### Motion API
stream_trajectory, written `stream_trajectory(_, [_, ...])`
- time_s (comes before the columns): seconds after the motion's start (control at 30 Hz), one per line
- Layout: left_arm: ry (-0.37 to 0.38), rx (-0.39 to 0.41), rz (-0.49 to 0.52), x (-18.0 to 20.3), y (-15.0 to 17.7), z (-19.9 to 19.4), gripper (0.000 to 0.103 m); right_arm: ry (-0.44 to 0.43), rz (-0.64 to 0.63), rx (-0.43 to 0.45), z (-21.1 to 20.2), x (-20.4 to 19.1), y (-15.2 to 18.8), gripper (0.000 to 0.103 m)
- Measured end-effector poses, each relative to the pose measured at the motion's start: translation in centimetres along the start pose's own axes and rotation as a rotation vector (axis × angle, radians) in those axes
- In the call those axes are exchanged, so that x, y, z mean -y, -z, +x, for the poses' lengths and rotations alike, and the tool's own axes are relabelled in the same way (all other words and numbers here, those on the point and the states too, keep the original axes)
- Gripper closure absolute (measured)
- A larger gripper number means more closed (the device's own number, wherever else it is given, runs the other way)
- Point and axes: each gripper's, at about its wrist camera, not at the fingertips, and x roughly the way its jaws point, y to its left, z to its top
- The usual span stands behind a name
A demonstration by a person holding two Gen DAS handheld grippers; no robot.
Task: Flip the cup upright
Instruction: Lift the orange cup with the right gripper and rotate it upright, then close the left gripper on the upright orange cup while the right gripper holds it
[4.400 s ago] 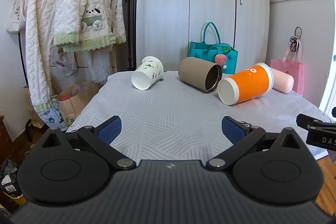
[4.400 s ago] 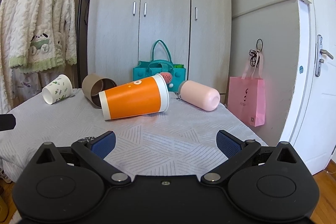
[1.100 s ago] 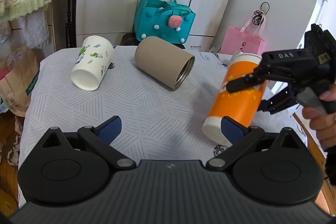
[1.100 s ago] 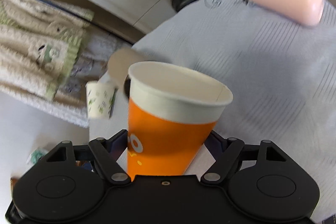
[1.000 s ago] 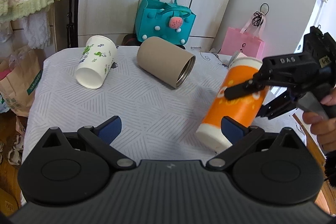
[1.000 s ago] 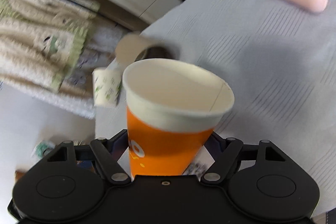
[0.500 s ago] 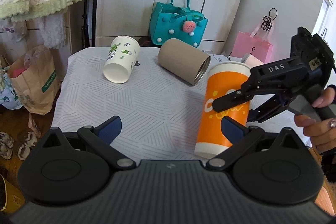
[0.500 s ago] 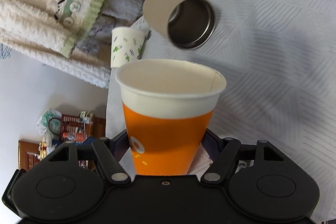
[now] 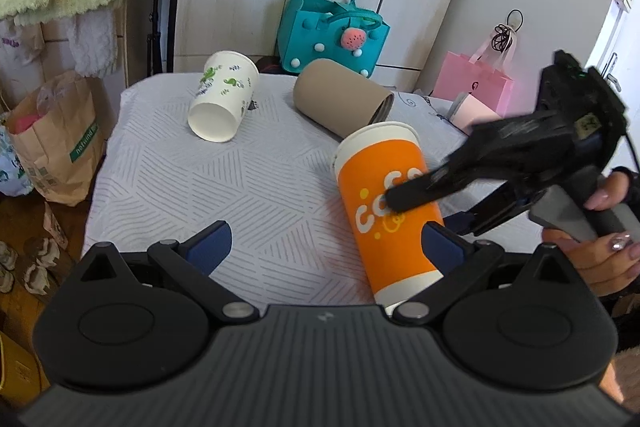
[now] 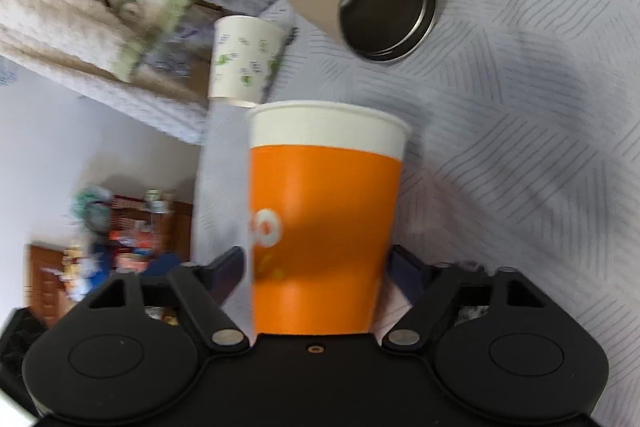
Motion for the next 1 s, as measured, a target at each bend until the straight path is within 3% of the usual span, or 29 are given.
stream_trajectory(0.07, [0.018,-0.010,-0.016,-0.1,0.0,0.3,0.001,-0.058,0.011,0.010,-1.1,0.4,0.3,0.007])
stream_trajectory(0.17, [0.055,-0.025,-0.052,-0.4,0.0,0.7,0.001,-0.029,-0.058,0.066,-3.2,0.3,1.1,0.007])
stream_trajectory(0.3, [0.059,-0.012,-0.071,-0.1,-0.6,1.6,0.001,-0.086,-0.137,0.090,-5.4,0.6,2.3,0.007])
stream_trajectory(0.43, [0.111,-0.022,-0.160,-0.8,-1.6,3.2,0.001,-0.092,-0.229,0.119,-5.9,0.0,3.6,0.007])
stream_trajectory(0.53, [0.162,-0.040,-0.156,-0.7,-2.1,4.2,0.002,-0.056,-0.326,0.116,-5.2,-1.3,4.8,0.007])
stream_trajectory(0.67, [0.152,-0.075,-0.160,-0.3,-2.5,6.1,0.004,-0.016,-0.381,0.091,-3.3,-2.2,4.3,0.007])
stream_trajectory(0.77, [0.173,-0.094,-0.179,-0.4,-2.5,6.9,0.009,-0.006,-0.387,0.087,-2.2,-2.1,3.3,0.007])
stream_trajectory(0.9, [0.255,-0.151,-0.236,-0.7,-2.1,8.3,0.021,0.034,-0.443,0.119,-1.4,-2.6,3.2,0.007])
stream_trajectory(1.0, [0.210,-0.154,-0.198,0.2,-1.6,9.0,0.025,0.064,-0.462,0.126,-1.0,-2.6,3.4,0.007])
